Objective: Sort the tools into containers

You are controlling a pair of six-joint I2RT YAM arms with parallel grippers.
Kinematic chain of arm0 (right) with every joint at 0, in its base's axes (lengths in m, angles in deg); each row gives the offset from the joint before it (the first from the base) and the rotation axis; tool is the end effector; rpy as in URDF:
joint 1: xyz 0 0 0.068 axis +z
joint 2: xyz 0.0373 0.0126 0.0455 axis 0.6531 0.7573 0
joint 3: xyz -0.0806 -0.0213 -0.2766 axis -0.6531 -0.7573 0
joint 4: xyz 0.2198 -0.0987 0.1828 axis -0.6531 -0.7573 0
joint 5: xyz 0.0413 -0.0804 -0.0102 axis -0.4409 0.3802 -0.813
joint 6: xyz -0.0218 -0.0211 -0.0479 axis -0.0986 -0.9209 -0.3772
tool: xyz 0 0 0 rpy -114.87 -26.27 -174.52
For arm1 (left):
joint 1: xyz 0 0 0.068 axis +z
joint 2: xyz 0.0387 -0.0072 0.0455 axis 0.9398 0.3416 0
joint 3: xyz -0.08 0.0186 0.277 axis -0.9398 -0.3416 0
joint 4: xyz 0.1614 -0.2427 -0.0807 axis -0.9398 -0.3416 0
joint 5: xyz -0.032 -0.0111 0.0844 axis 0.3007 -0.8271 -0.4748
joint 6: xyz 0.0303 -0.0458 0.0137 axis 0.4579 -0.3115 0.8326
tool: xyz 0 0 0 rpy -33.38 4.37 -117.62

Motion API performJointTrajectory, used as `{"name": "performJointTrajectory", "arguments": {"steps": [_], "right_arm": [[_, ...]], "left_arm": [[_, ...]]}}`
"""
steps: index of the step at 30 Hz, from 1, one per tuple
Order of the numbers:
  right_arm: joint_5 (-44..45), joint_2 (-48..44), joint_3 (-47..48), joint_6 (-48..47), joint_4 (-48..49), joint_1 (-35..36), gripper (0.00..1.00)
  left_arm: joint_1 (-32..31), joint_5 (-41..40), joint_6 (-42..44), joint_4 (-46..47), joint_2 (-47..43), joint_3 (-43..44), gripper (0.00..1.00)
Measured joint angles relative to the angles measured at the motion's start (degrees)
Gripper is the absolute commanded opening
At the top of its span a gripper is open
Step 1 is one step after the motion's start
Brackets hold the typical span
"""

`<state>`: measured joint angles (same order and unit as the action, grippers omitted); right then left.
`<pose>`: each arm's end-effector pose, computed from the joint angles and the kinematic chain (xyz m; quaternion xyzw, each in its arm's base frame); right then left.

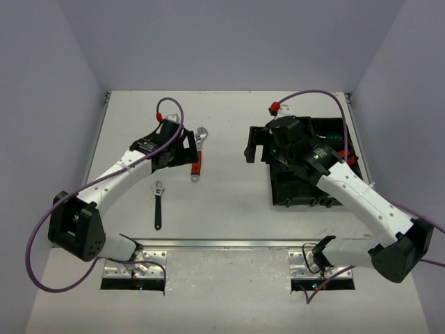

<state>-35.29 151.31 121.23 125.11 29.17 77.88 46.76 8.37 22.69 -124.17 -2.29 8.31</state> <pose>0.2534 0.1794 0.3543 0.0412 0.8869 0.1733 0.4262 0.3033 -0.1225 0.2724 -0.0722 0.9390 -0.0635 0.3302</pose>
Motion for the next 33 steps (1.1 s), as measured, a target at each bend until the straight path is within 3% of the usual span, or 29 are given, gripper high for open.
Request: {"name": "performJointTrajectory", "arguments": {"steps": [5,11,15,21,26,33], "right_arm": [[-1.0,0.0,-0.1,-1.1,-0.5,0.0,0.99],[-4.5,9.3,2.2,-0.8,1.7,0.0,0.99],[-8.4,24.2,12.2,-0.1,2.9,0.4,0.99],[-5.9,48.8,37.6,2.1,-0.7,2.6,0.99],[-0.9,57.5,45.3,5.6,-2.9,3.9,0.99],[3.7,66.2,53.3,6.8,-2.6,4.9,0.98]], "left_arm": [[-1.0,-0.2,-0.6,-0.7,0.9,0.0,1.00],[-1.4,-3.4,0.5,-2.6,-10.4,-0.3,1.00],[-1.4,-6.3,3.6,-3.6,-23.6,-0.8,1.00],[-1.4,-10.4,5.2,-1.9,-35.0,-7.0,1.00],[-1.4,-10.4,5.2,-1.4,-34.6,-14.2,1.00],[-1.4,-7.8,5.4,-0.1,-32.2,-15.0,1.00]]}}
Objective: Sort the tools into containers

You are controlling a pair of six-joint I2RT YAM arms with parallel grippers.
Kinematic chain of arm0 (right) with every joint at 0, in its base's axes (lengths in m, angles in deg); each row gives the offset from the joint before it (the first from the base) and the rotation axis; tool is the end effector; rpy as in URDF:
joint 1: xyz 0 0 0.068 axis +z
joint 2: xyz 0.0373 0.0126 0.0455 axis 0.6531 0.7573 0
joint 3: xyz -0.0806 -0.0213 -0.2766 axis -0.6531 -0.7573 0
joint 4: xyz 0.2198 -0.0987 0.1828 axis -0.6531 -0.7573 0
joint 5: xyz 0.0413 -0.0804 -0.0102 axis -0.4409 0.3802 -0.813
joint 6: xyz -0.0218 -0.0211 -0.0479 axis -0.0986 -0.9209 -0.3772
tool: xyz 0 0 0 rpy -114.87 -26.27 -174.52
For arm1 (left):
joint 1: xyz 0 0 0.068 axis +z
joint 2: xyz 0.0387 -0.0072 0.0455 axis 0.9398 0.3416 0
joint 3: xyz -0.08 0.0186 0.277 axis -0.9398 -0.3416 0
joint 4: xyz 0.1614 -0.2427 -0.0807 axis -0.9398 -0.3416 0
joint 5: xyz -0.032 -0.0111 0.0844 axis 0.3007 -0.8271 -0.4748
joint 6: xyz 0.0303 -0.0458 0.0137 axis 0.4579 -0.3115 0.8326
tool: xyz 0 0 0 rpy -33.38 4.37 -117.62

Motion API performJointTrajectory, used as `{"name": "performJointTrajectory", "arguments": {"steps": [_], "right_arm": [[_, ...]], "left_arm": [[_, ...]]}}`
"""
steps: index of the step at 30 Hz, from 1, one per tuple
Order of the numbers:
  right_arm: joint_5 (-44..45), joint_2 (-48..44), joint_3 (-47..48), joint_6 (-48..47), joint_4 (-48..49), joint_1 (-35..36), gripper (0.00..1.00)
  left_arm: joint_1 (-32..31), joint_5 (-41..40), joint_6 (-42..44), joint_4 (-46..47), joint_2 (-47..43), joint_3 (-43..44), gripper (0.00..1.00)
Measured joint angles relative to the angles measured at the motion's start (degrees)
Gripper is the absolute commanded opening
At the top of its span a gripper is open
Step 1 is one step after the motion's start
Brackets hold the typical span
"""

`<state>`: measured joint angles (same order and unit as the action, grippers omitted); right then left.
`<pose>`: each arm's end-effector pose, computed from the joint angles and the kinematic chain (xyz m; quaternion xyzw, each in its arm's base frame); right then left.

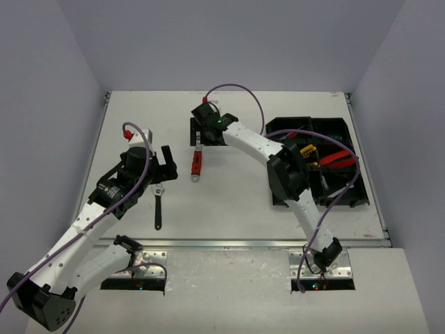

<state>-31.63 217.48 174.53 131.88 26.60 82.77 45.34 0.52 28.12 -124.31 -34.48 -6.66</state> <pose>0.4453 0.3844 0.1927 0.0505 0.9338 0.1054 0.3382 0.1924 -0.0747 0.3136 -0.0609 0.8760 -0.0552 0.4753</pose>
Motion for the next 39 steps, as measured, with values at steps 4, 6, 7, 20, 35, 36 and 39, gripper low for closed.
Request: {"name": "performJointTrajectory", "arguments": {"steps": [4,6,7,20,35,36,39], "right_arm": [[2.1,4.1,6.5,0.1,0.8,1.1,0.97],[3.2,4.4,6.8,0.3,1.0,1.6,0.98],[3.7,4.2,6.1,0.4,1.7,1.8,0.98],[8.5,-28.0,-22.2,-4.8,2.8,0.7,0.99],[6.3,-78.7,-54.1,-15.2,0.3,-8.2,0.99],[6.1,-80.4,-55.4,-15.7,-0.7,-8.4,0.99],[5.7,-84.8,-58.4,-16.8,-3.2,-8.8,0.99]], "left_arm": [[0.0,1.2,0.1,0.8,-0.1,0.0,1.00],[0.0,1.6,0.1,1.0,-0.1,0.0,1.00],[0.0,1.7,0.1,1.0,-0.1,0.0,1.00],[0.0,6.1,0.4,1.2,10.7,1.8,1.00],[-2.9,7.0,-5.7,2.8,48.4,25.2,0.92],[-2.7,6.8,-5.5,2.7,51.6,27.8,0.89],[-1.8,6.3,-4.4,0.5,60.5,36.3,0.82]]}}
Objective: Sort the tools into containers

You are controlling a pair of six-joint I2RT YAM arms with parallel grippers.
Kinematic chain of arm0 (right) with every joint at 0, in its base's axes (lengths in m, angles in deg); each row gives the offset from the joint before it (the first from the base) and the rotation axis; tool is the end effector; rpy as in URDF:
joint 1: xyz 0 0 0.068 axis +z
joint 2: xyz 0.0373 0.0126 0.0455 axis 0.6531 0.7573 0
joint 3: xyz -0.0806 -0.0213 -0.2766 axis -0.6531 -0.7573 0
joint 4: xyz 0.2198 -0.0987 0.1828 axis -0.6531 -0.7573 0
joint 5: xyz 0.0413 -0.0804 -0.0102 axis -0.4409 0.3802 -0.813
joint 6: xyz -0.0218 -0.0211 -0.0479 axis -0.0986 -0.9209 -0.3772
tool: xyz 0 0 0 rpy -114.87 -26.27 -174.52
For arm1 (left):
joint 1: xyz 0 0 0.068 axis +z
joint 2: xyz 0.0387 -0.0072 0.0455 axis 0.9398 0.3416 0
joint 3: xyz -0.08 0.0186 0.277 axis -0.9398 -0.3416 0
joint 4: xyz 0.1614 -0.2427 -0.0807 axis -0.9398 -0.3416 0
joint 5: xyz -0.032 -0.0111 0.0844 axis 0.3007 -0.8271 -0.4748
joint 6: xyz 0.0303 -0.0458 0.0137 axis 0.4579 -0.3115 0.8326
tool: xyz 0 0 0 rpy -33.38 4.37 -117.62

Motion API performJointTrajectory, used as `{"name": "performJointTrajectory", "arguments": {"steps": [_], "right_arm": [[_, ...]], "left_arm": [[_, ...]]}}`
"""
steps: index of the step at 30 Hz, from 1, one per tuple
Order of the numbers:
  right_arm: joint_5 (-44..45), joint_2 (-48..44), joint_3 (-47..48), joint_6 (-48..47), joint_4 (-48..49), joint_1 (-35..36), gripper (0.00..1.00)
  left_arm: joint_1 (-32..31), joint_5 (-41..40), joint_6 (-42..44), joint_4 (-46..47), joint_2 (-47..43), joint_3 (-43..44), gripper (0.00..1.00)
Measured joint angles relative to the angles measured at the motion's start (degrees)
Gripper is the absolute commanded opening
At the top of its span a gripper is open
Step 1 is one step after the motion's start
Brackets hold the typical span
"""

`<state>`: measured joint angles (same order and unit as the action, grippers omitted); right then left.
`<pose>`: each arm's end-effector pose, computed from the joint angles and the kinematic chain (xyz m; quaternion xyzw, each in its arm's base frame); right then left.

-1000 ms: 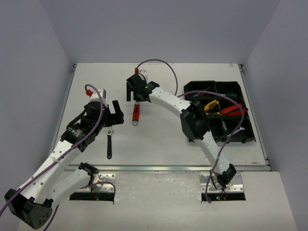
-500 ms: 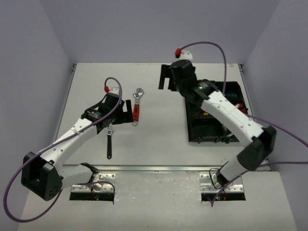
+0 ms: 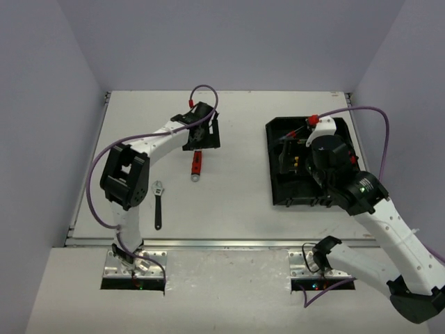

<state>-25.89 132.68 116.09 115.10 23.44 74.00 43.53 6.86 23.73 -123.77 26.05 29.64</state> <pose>0.1918 0.1066 0.3918 0.0453 0.8475 0.0887 0.5214 0.4046 -0.1925 0.2231 -0.0358 0.9570 -0.0321 0.2862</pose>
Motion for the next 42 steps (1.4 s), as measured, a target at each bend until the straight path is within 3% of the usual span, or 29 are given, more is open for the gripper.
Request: {"name": "performJointTrajectory", "arguments": {"steps": [5,12,16,19,22,27,31,38,42], "right_arm": [[-0.2,-5.4,-2.6,-1.0,-2.3,-0.1,0.99],[-0.3,-7.1,-4.7,-1.2,-3.2,-0.1,0.99],[-1.0,-6.6,-4.7,-1.2,-3.5,-0.1,0.99],[-1.4,-6.6,-4.7,-1.2,-3.5,-0.1,0.99],[-1.7,-6.6,-4.7,-1.2,-3.5,-0.1,0.99],[-1.8,-6.7,-4.7,-1.2,-3.5,-0.1,0.99],[-1.8,-6.7,-4.7,-1.3,-3.5,-0.1,0.99],[-2.7,-6.8,-4.7,-1.4,-3.3,-0.1,0.99],[-5.5,-6.3,-5.7,-1.4,-1.7,-0.1,0.99]], "left_arm": [[1.1,-0.8,1.4,-3.5,11.4,11.9,0.80],[3.9,0.0,3.2,-9.9,18.7,18.7,0.79],[6.0,1.7,4.7,-12.3,21.3,22.1,0.65],[7.1,3.2,5.7,-13.0,24.0,24.8,0.64],[7.6,4.0,6.4,-13.7,26.2,26.6,0.57],[7.7,4.6,7.6,-15.6,28.8,30.3,0.34],[7.7,5.6,8.4,-15.7,29.2,31.0,0.01],[7.4,6.7,9.1,-11.6,26.7,26.2,0.00],[7.0,8.5,9.0,-7.2,21.5,17.7,0.00]]}}
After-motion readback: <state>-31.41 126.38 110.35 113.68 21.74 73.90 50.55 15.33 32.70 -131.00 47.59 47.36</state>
